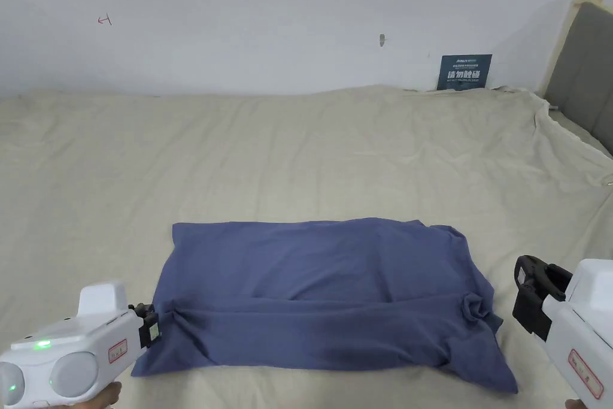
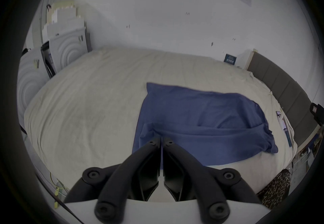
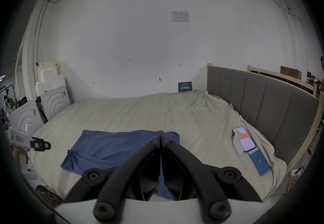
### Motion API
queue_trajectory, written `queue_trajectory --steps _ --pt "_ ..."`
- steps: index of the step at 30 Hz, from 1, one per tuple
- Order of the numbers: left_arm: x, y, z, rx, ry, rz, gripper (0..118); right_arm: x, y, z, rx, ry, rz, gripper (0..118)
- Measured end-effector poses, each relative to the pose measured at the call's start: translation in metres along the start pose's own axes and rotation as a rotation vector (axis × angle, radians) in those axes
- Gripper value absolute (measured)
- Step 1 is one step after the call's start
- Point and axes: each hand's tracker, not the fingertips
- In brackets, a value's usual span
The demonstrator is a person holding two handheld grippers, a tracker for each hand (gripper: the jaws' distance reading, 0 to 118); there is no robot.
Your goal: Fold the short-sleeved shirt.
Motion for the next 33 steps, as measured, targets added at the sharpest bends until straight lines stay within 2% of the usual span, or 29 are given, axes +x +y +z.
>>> queue_trajectory --steps 1,3,4,5,6,7,11,14,17,18,19,20,22,25,28,29,32,33 --pt "-0.003 -0.002 -0.008 -0.016 0.006 0.002 11 0.001 -0.002 -0.003 -0.008 -0.004 -0.002 0" --pt "-0.008 -0.006 -0.025 -0.072 0.023 0.014 29 0.002 -0.007 -0.011 -0.025 -0.008 -0.007 0" --pt "-0.011 -0.009 -0.034 -0.095 0.027 0.019 41 0.003 -0.009 -0.015 -0.038 -0.010 -0.010 0" --pt "-0.014 -0.013 -0.043 -0.124 0.044 0.023 60 0.004 -0.011 -0.018 -0.047 -0.010 -0.013 0" --pt "-0.016 -0.015 -0.052 -0.154 0.063 0.018 68 0.005 -0.013 -0.020 -0.052 -0.009 -0.019 0" --pt "-0.018 -0.018 -0.060 -0.175 0.074 0.015 72 0.007 -0.017 -0.023 -0.059 -0.011 -0.028 0" --pt "-0.025 -0.029 -0.090 -0.267 0.080 0.008 73 0.012 -0.027 -0.032 -0.083 -0.022 -0.042 0" --pt "-0.030 -0.035 -0.106 -0.304 0.104 0.028 70 0.016 -0.031 -0.036 -0.095 -0.028 -0.053 0" --pt "-0.030 -0.038 -0.113 -0.330 0.101 0.032 53 0.019 -0.035 -0.040 -0.107 -0.036 -0.053 0" --pt "-0.026 -0.038 -0.111 -0.325 0.116 0.008 39 0.020 -0.036 -0.041 -0.110 -0.039 -0.055 0" --pt "-0.023 -0.036 -0.110 -0.324 0.117 -0.011 18 0.021 -0.037 -0.041 -0.113 -0.042 -0.057 0" --pt "-0.021 -0.035 -0.108 -0.318 0.103 -0.021 18 0.022 -0.038 -0.042 -0.117 -0.044 -0.057 0" --pt "-0.018 -0.033 -0.105 -0.321 0.042 -0.009 7 0.025 -0.040 -0.046 -0.126 -0.046 -0.062 0" --pt "-0.015 -0.033 -0.102 -0.299 0.065 -0.058 5 0.030 -0.047 -0.055 -0.158 -0.057 -0.073 0" --pt "-0.018 -0.024 -0.088 -0.254 0.031 -0.028 5 0.039 -0.061 -0.070 -0.267 -0.069 -0.085 2" --pt "-0.020 -0.021 -0.084 -0.245 0.020 -0.024 5 0.042 -0.068 -0.078 -0.318 -0.070 -0.083 14" --pt "-0.023 -0.011 -0.074 -0.217 0.008 -0.029 5 0.048 -0.095 -0.098 -0.438 -0.066 -0.063 74" --pt "-0.024 -0.009 -0.073 -0.210 0.003 -0.026 5 0.050 -0.103 -0.104 -0.472 -0.069 -0.064 79"
